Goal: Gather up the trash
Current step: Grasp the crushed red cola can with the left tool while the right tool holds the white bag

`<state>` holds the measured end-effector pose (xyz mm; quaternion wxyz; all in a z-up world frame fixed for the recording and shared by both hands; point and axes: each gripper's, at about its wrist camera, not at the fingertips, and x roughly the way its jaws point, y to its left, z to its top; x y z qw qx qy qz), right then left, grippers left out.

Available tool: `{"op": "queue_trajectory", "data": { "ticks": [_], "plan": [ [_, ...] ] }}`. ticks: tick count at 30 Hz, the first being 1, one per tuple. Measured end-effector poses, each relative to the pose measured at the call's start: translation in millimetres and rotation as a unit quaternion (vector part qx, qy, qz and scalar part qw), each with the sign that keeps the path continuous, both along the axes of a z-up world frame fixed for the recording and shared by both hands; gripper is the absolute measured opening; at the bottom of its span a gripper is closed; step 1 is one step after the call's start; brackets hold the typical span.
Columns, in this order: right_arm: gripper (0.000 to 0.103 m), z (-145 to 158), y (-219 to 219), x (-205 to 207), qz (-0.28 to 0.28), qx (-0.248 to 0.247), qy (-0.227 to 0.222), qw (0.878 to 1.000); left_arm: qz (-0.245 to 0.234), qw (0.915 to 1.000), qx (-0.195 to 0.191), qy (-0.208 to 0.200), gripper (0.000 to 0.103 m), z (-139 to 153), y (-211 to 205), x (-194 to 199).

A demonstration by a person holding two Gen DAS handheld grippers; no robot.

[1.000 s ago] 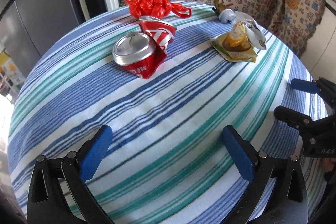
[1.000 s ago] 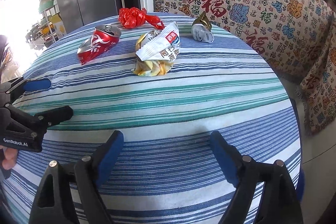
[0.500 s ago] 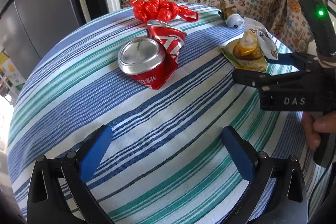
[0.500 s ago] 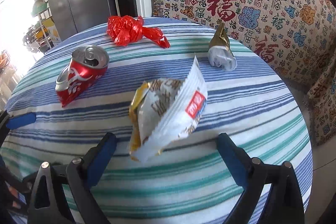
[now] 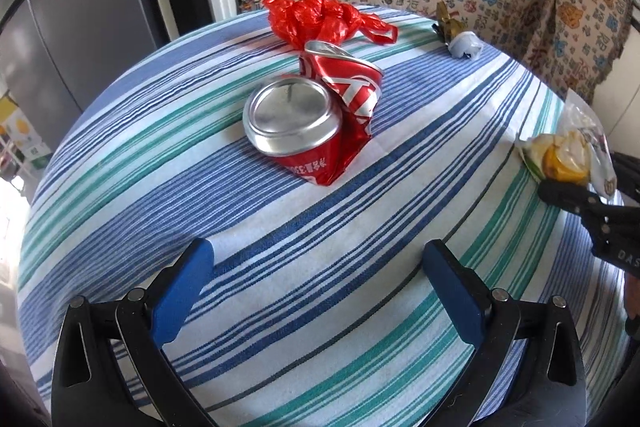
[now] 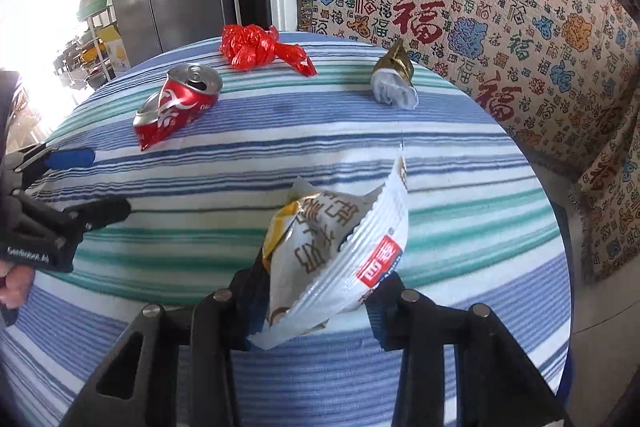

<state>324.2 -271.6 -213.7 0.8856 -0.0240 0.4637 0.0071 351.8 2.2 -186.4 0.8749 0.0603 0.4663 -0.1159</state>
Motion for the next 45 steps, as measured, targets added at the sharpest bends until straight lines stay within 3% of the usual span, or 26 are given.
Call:
{"op": "queue_trajectory", "data": {
  "ticks": [13,18,20,25,30,34,39,41,45],
  "plan": [
    [0.041,-1,-1,-21,0.009,-0.005,-0.018,1.0,-0.053,0.9986,-0.002,-0.005,0.103,-1,-5,74],
    [0.041,0,-1,-21,0.009,-0.006,-0.018,1.0,-0.052,0.9986,-0.008,-0.008,0.101,-1,-6,86],
    [0.041,-1,-2,-21,0.01,-0.005,-0.018,1.0,-0.055,0.9981,-0.01,-0.025,0.082,2,-6,80],
    [0.041,0,-4,-23,0.011,0.0,-0.018,1.0,-0.027,0.9991,-0.011,-0.031,0.08,4,0,58],
    [0.04,1,-11,-32,0.019,-0.009,-0.012,1.0,0.049,0.9986,0.0,-0.02,0.08,5,3,3],
    [0.04,2,-20,-44,0.02,-0.012,-0.012,1.0,0.07,0.9975,-0.002,-0.011,0.081,6,-1,-46],
    [0.044,1,-28,-58,0.031,-0.013,-0.021,0.999,0.034,0.9992,0.012,-0.017,0.087,5,-8,-66],
    [0.059,0,-33,-61,0.022,-0.018,-0.027,0.999,0.029,0.9993,0.022,-0.01,0.103,3,-4,-61],
    [0.071,-1,-42,-62,0.021,0.001,-0.02,1.0,0.003,0.9999,0.003,-0.011,0.103,1,5,-57]
  ]
}}
